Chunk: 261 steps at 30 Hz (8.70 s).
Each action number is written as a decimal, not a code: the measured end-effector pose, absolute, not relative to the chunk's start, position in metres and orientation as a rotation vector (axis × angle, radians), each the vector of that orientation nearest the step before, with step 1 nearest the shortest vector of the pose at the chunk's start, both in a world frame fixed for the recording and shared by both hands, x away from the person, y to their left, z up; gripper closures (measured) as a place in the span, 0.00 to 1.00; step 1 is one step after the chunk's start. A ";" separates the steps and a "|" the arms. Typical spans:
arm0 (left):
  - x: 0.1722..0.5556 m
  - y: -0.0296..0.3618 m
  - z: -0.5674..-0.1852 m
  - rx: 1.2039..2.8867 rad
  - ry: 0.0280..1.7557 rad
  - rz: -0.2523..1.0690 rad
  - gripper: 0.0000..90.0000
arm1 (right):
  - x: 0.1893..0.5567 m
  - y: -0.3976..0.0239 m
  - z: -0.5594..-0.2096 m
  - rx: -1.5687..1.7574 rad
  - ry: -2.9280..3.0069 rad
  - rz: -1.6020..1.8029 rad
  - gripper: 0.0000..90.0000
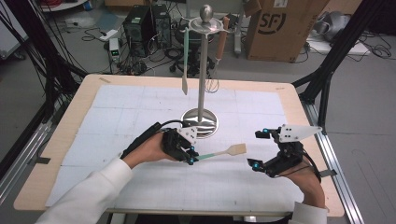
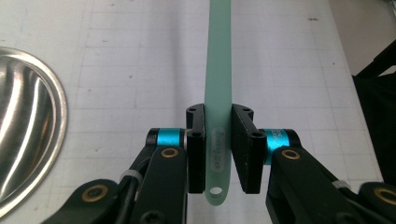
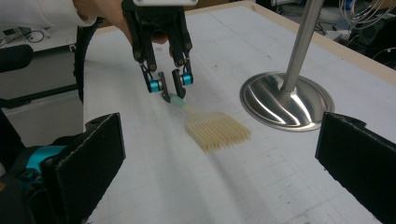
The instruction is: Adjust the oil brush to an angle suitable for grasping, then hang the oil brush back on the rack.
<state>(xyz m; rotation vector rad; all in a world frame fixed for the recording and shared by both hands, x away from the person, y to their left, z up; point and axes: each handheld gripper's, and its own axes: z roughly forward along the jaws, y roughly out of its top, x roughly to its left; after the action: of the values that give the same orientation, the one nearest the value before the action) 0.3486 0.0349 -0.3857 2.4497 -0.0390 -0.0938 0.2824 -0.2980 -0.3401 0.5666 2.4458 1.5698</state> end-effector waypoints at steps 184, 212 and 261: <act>0.306 0.278 -0.382 1.974 0.415 0.223 0.02 | 0.323 -0.198 -0.384 0.370 3.011 0.551 0.00; 0.307 0.279 -0.385 1.964 0.428 0.207 0.02 | 0.329 -0.190 -0.406 0.343 3.124 0.337 0.43; 0.307 0.278 -0.385 1.975 0.431 0.215 0.02 | 0.334 -0.199 -0.379 0.327 3.138 0.485 0.91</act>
<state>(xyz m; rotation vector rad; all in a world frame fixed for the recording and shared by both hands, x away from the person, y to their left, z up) 0.3072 0.2780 -0.3854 1.9752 0.4305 0.2150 0.3344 -0.1994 -0.3794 0.3268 3.1379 0.4851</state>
